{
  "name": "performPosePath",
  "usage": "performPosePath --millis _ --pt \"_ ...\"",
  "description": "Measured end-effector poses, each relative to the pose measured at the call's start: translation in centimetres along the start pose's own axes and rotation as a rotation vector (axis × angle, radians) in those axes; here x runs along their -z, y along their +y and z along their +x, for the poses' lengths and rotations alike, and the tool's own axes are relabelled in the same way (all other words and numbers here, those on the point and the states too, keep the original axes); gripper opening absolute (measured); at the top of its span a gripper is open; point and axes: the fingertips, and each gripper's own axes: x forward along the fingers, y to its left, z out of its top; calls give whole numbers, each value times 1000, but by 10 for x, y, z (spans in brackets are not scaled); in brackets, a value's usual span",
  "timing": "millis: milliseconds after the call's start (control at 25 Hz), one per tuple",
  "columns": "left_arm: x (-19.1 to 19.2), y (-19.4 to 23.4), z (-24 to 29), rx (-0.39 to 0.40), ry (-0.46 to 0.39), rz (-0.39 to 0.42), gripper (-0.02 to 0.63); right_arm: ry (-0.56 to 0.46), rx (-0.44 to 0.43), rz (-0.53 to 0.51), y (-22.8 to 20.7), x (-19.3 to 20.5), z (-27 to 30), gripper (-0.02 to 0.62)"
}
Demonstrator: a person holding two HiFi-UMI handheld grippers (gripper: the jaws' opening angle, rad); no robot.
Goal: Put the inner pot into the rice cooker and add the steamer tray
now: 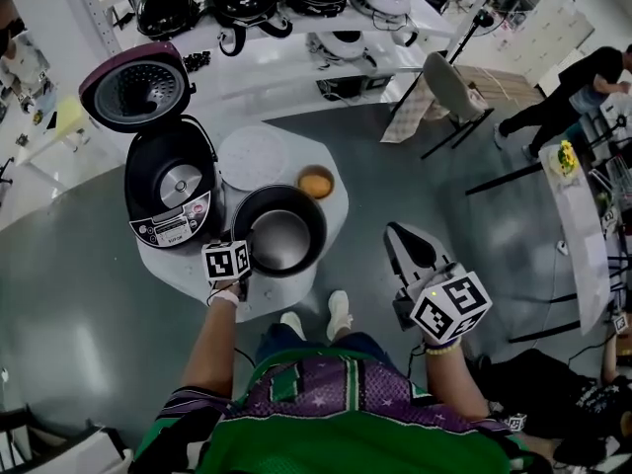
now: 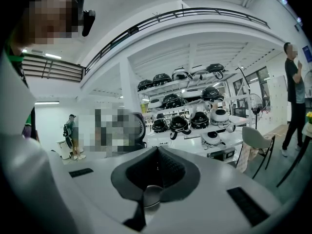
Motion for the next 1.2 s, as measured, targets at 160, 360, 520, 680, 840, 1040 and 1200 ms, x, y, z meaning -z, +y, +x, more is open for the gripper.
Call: performPosePath --millis 160,360,520,680,840,1040,1200 --pt "-1 0 3 -11 -3 -20 183 11 2 2 -1 4 2 6" --pt "-1 1 3 -28 1 -29 169 27 -13 3 1 9 6 6" --pt "1 5 5 -69 23 -47 129 30 -19 0 1 7 9 6" --pt "1 9 4 -104 48 -58 92 26 -23 1 -1 4 10 6" --pt "1 14 4 -126 44 -79 77 22 -17 3 -3 3 12 6" --pt "-1 15 6 -146 45 -62 52 23 -23 11 -10 4 14 6" --pt "-3 12 3 -149 52 -48 44 22 -34 24 -12 1 16 6"
